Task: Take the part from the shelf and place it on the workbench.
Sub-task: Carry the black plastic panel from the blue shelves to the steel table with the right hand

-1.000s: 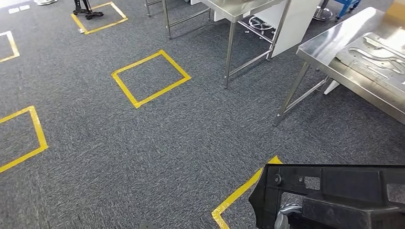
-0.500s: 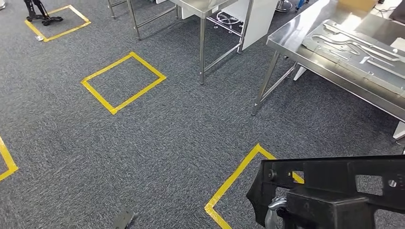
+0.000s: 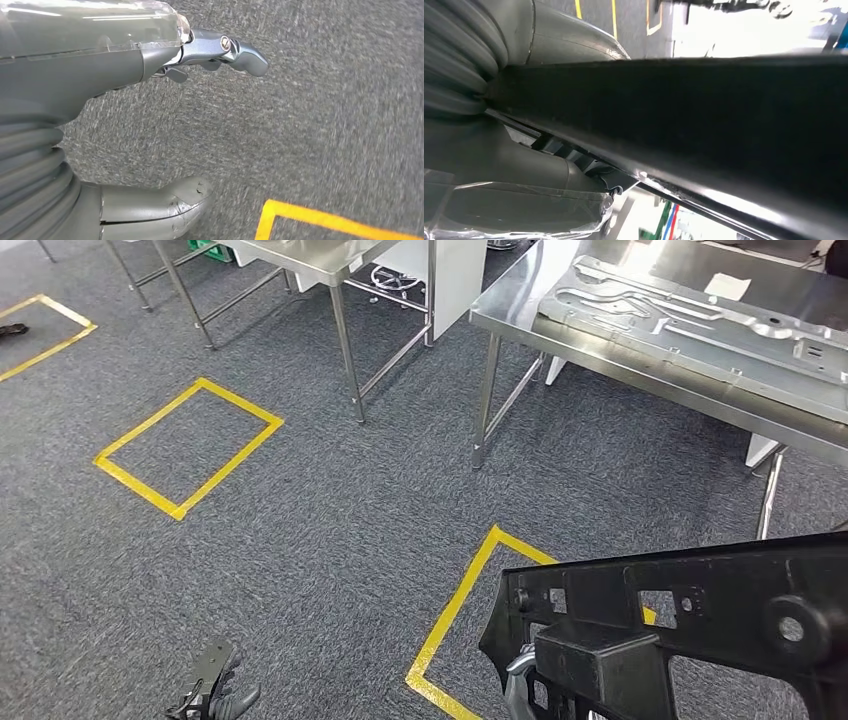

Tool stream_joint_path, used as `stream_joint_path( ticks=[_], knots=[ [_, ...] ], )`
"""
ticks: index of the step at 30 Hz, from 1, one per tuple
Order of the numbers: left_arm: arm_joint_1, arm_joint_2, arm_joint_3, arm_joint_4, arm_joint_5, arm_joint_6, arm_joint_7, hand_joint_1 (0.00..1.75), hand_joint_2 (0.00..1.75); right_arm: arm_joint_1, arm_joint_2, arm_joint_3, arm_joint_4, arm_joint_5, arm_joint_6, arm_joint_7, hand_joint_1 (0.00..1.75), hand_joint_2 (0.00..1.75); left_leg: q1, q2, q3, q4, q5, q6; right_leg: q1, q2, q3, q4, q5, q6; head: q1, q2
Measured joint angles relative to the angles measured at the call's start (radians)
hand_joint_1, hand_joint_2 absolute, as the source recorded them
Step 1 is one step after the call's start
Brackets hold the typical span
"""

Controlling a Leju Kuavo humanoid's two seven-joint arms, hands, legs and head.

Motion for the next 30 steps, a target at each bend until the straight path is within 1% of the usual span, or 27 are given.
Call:
stream_joint_path(
  ticks=[1, 2, 3, 4, 5, 6, 7, 9, 10, 11, 12, 13, 14, 16, 17, 18, 20, 21, 22, 23, 24, 25, 26, 27, 28, 29, 30],
  knots=[
    [0.008, 0.002, 0.005, 0.000, 0.013, 0.003, 0.010, 0.00, 1.75, 0.000, -0.002, 0.002, 0.002, 0.002, -0.003, 0.001, 1.75, 1.75, 0.004, -0.022, 0.019, -0.047, 0.017, 0.001, -0.001, 0.013, -0.004, 0.009, -0.005, 0.006, 0.000, 0.000],
    [0.019, 0.002, 0.010, 0.000, 0.022, 0.007, 0.021, 0.00, 1.75, 0.001, -0.004, 0.004, 0.003, 0.004, -0.006, 0.003, 1.75, 1.75, 0.005, -0.038, 0.030, -0.073, 0.021, 0.004, -0.001, 0.024, -0.010, 0.016, -0.008, 0.013, 0.000, 0.000],
    [0.031, 0.001, 0.014, 0.000, 0.029, 0.011, 0.030, 0.00, 1.75, 0.004, -0.005, 0.005, 0.003, 0.005, -0.009, 0.005, 1.75, 1.75, 0.003, -0.044, 0.033, -0.078, 0.015, 0.010, -0.002, 0.036, -0.015, 0.019, -0.008, 0.019, -0.001, 0.000],
    [0.043, 0.000, 0.018, 0.000, 0.036, 0.014, 0.037, 0.00, 1.75, 0.009, -0.006, 0.007, 0.004, 0.007, -0.012, 0.007, 1.75, 1.75, 0.002, -0.035, 0.033, -0.079, 0.016, 0.019, -0.003, 0.047, -0.020, 0.019, -0.006, 0.025, -0.001, 0.000],
    [0.053, -0.003, 0.022, 0.000, 0.043, 0.017, 0.041, 0.00, 1.75, 0.014, -0.007, 0.008, 0.004, 0.009, -0.015, 0.009, 1.75, 1.75, 0.002, -0.024, 0.033, -0.081, 0.018, 0.026, -0.004, 0.047, -0.022, 0.019, -0.006, 0.030, -0.001, 0.000],
    [0.061, -0.005, 0.026, 0.000, 0.047, 0.019, 0.043, 0.00, 1.75, 0.019, -0.008, 0.008, 0.004, 0.011, -0.018, 0.010, 1.75, 1.75, 0.002, -0.014, 0.034, -0.083, 0.019, 0.034, -0.003, 0.029, -0.027, 0.026, -0.011, 0.035, 0.001, 0.000],
    [0.068, -0.007, 0.029, 0.000, 0.052, 0.020, 0.043, 0.00, 1.75, 0.023, -0.009, 0.008, 0.004, 0.012, -0.020, 0.010, 1.75, 1.75, 0.003, -0.002, 0.035, -0.087, 0.021, 0.040, -0.001, 0.000, -0.040, 0.051, -0.027, 0.040, 0.006, 0.000],
    [0.087, -0.009, 0.036, 0.000, 0.057, 0.022, 0.043, 0.00, 1.75, 0.025, -0.011, 0.008, 0.004, 0.014, -0.022, 0.011, 1.75, 1.75, 0.001, 0.023, 0.037, -0.091, 0.020, 0.049, 0.002, -0.060, -0.094, 0.160, -0.084, 0.046, 0.014, 0.000],
    [0.096, -0.009, 0.039, 0.000, 0.059, 0.023, 0.043, 0.00, 1.75, 0.026, -0.011, 0.008, 0.004, 0.015, -0.022, 0.012, 1.75, 1.75, -0.002, 0.038, 0.037, -0.091, 0.018, 0.052, 0.002, -0.072, -0.128, 0.227, -0.112, 0.048, 0.015, 0.000],
    [0.102, -0.009, 0.042, 0.000, 0.061, 0.023, 0.043, 0.00, 1.75, 0.028, -0.012, 0.008, 0.004, 0.015, -0.023, 0.012, 1.75, 1.75, -0.004, 0.051, 0.037, -0.091, 0.017, 0.054, 0.001, -0.076, -0.155, 0.277, -0.127, 0.048, 0.015, 0.000],
    [0.106, -0.009, 0.045, 0.000, 0.062, 0.023, 0.043, 0.00, 1.75, 0.030, -0.013, 0.008, 0.004, 0.017, -0.023, 0.013, 1.75, 1.75, -0.006, 0.064, 0.038, -0.091, 0.015, 0.055, 0.001, -0.078, -0.165, 0.294, -0.123, 0.046, 0.016, 0.000],
    [0.107, -0.010, 0.047, 0.000, 0.063, 0.023, 0.043, 0.00, 1.75, 0.032, -0.013, 0.008, 0.004, 0.018, -0.024, 0.013, 1.75, 1.75, -0.008, 0.075, 0.041, -0.091, 0.013, 0.056, 0.003, -0.080, -0.153, 0.271, -0.101, 0.042, 0.016, 0.000],
    [0.108, -0.011, 0.048, 0.000, 0.063, 0.023, 0.042, 0.00, 1.75, 0.033, -0.014, 0.008, 0.004, 0.020, -0.025, 0.014, 1.75, 1.75, -0.011, 0.085, 0.044, -0.091, 0.011, 0.056, 0.007, -0.087, -0.122, 0.212, -0.066, 0.034, 0.016, 0.000],
    [0.110, -0.017, 0.050, 0.000, 0.064, 0.024, 0.040, 0.00, 1.75, 0.034, -0.014, 0.008, 0.003, 0.024, -0.028, 0.015, 1.75, 1.75, -0.016, 0.105, 0.053, -0.092, 0.006, 0.053, 0.020, -0.128, -0.049, 0.074, -0.016, 0.011, 0.015, 0.000],
    [0.113, -0.020, 0.051, 0.000, 0.065, 0.025, 0.037, 0.00, 1.75, 0.034, -0.014, 0.008, 0.002, 0.026, -0.030, 0.016, 1.75, 1.75, -0.017, 0.114, 0.056, -0.094, 0.003, 0.050, 0.027, -0.144, -0.027, 0.032, -0.006, 0.000, 0.014, 0.000],
    [0.115, -0.022, 0.052, 0.000, 0.066, 0.025, 0.034, 0.00, 1.75, 0.037, -0.014, 0.008, 0.001, 0.028, -0.033, 0.017, 1.75, 1.75, -0.017, 0.124, 0.059, -0.095, 0.002, 0.046, 0.032, -0.150, -0.020, 0.014, -0.006, -0.006, 0.014, 0.000],
    [0.117, -0.025, 0.053, 0.000, 0.069, 0.026, 0.021, 0.00, 1.75, 0.044, -0.014, 0.008, -0.002, 0.030, -0.037, 0.019, 1.75, 1.75, -0.017, 0.139, 0.066, -0.101, 0.000, 0.037, 0.031, -0.129, -0.017, 0.004, 0.000, -0.013, 0.014, 0.000],
    [0.117, -0.027, 0.053, 0.000, 0.072, 0.026, 0.014, 0.00, 1.75, 0.049, -0.014, 0.008, -0.003, 0.032, -0.038, 0.019, 1.75, 1.75, -0.016, 0.129, 0.070, -0.098, -0.005, 0.032, 0.027, -0.120, -0.011, -0.007, 0.005, -0.015, 0.013, 0.000],
    [0.116, -0.029, 0.053, 0.000, 0.076, 0.025, 0.007, 0.00, 1.75, 0.051, -0.014, 0.008, -0.004, 0.035, -0.039, 0.020, 1.75, 1.75, -0.016, 0.109, 0.067, -0.083, -0.018, 0.028, 0.022, -0.110, -0.004, -0.018, 0.011, -0.017, 0.012, 0.000],
    [0.117, -0.029, 0.054, 0.000, 0.079, 0.024, 0.002, 0.00, 1.75, 0.052, -0.014, 0.008, -0.005, 0.037, -0.039, 0.021, 1.75, 1.75, -0.014, 0.082, 0.053, -0.047, -0.042, 0.023, 0.017, -0.100, 0.002, -0.028, 0.017, -0.018, 0.009, 0.000],
    [0.118, -0.029, 0.054, 0.000, 0.081, 0.023, -0.002, 0.00, 1.75, 0.052, -0.014, 0.008, -0.005, 0.039, -0.039, 0.023, 1.75, 1.75, -0.012, 0.057, 0.029, 0.008, -0.071, 0.020, 0.015, -0.090, 0.005, -0.031, 0.018, -0.018, 0.007, 0.000],
    [0.120, -0.029, 0.055, 0.000, 0.083, 0.022, -0.006, 0.00, 1.75, 0.052, -0.014, 0.008, -0.005, 0.040, -0.040, 0.024, 1.75, 1.75, -0.011, 0.043, -0.002, 0.072, -0.100, 0.017, 0.014, -0.078, 0.004, -0.030, 0.019, -0.019, 0.006, 0.000],
    [0.122, -0.028, 0.056, 0.000, 0.083, 0.021, -0.010, 0.00, 1.75, 0.052, -0.014, 0.008, -0.004, 0.040, -0.041, 0.026, 1.75, 1.75, -0.010, 0.037, -0.031, 0.127, -0.118, 0.014, 0.013, -0.065, 0.004, -0.028, 0.018, -0.019, 0.005, 0.000],
    [0.122, -0.028, 0.056, 0.000, 0.084, 0.019, -0.015, 0.00, 1.75, 0.053, -0.014, 0.008, -0.004, 0.041, -0.042, 0.028, 1.75, 1.75, -0.009, 0.036, -0.047, 0.153, -0.116, 0.010, 0.012, -0.051, 0.003, -0.025, 0.017, -0.018, 0.005, 0.000],
    [0.122, -0.027, 0.056, 0.000, 0.084, 0.016, -0.019, 0.00, 1.75, 0.054, -0.014, 0.008, -0.004, 0.042, -0.044, 0.029, 1.75, 1.75, -0.008, 0.035, -0.047, 0.142, -0.095, 0.007, 0.010, -0.036, 0.003, -0.020, 0.015, -0.016, 0.004, 0.000],
    [0.121, -0.027, 0.056, 0.000, 0.084, 0.013, -0.024, 0.00, 1.75, 0.054, -0.014, 0.008, -0.003, 0.042, -0.045, 0.030, 1.75, 1.75, -0.005, 0.030, -0.028, 0.095, -0.058, 0.005, 0.008, -0.022, 0.003, -0.014, 0.012, -0.012, 0.004, 0.000],
    [0.119, -0.027, 0.056, 0.000, 0.084, 0.010, -0.029, 0.00, 1.75, 0.055, -0.014, 0.008, -0.003, 0.042, -0.047, 0.031, 1.75, 1.75, -0.002, 0.017, 0.000, 0.031, -0.024, 0.002, 0.005, -0.008, 0.002, -0.006, 0.007, -0.007, 0.004, 0.000]
  ],
)
